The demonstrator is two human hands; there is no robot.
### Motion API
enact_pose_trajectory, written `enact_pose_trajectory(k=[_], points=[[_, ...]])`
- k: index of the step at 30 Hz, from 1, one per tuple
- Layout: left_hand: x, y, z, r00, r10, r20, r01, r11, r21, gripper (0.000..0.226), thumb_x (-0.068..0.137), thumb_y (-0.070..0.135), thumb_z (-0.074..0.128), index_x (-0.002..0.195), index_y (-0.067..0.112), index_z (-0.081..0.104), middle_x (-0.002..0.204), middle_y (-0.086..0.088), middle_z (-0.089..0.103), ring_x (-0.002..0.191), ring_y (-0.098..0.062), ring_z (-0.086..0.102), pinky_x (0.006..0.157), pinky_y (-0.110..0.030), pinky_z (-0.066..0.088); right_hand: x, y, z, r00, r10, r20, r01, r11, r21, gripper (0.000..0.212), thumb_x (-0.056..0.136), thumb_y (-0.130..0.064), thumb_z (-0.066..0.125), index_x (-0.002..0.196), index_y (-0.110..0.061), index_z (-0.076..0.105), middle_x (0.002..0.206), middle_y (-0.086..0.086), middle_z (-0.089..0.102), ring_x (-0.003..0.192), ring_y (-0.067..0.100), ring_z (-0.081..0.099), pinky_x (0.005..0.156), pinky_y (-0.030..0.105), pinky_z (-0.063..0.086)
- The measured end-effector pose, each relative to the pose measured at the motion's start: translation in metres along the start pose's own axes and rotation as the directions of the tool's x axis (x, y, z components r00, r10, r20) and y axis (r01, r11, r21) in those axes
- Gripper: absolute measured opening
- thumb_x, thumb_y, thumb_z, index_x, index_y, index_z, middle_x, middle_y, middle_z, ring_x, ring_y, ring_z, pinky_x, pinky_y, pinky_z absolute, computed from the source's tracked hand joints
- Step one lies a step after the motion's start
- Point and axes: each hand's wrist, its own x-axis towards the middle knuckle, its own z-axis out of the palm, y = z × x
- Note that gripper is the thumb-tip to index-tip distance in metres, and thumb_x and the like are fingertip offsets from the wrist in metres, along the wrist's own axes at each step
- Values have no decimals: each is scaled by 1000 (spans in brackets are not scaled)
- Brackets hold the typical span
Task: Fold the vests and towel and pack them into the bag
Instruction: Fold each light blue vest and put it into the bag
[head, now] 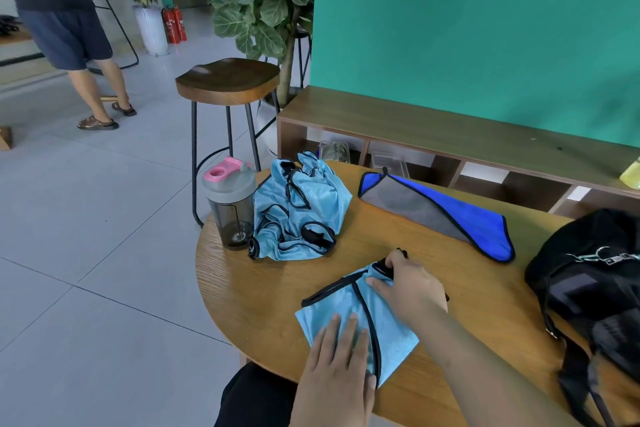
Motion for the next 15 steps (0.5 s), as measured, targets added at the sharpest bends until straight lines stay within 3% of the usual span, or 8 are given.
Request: enact_pose_trajectory(k=[3,5,7,9,11,13,15], points=[[0,-1,6,999,9,40,-13,994,106,65,89,56,52,140,18,63,158,-8,51,141,-34,54,112,-47,33,-12,3,3,974,-5,-228,-10,998,-64,56,92,-74,56,124,-29,53,111,-6,57,102,19,55,85,36,52],[0,-1,0,997,-5,71,-3,994,113,67,95,63,45,141,18,63,156,-7,54,143,-33,52,112,-47,34,-25,6,4,878,-62,-475,65,998,-9,47,93,-61,67,121,-23,62,111,-2,57,101,23,52,84,40,49],[-2,0,-6,992,-31,124,17,993,118,70,94,67,44,137,17,69,152,-7,58,139,-34,56,111,-48,34,-43,7,10,783,-146,-604,208,978,33,28,95,-40,73,114,-19,69,109,-1,59,98,23,53,79,40,48],[-7,-1,-6,989,-40,145,21,991,136,74,91,69,45,134,15,72,150,-9,60,134,-35,61,110,-48,35,-58,8,26,817,-244,-522,294,956,14,24,96,-28,71,118,-19,72,118,-4,61,104,20,59,84,39,52],[-11,-3,0,990,-37,135,15,987,162,79,89,71,45,136,12,70,151,-12,58,136,-37,59,110,-49,36,-60,9,43,895,-250,-368,273,962,11,40,98,-31,66,136,-18,66,140,-5,59,126,19,60,103,38,53],[-12,-3,5,993,-38,110,18,984,180,83,89,72,46,140,10,66,155,-14,54,140,-38,55,112,-51,35,-56,5,51,945,-227,-236,233,973,-2,55,105,-38,52,157,-19,47,164,-5,40,151,16,39,123,36,34],[-10,-1,6,995,-38,89,20,980,196,87,87,73,47,142,9,63,156,-16,51,141,-40,53,113,-52,32,-51,3,51,966,-241,-98,236,970,-63,59,111,-41,24,167,-22,24,175,-6,11,161,13,11,131,36,12]])
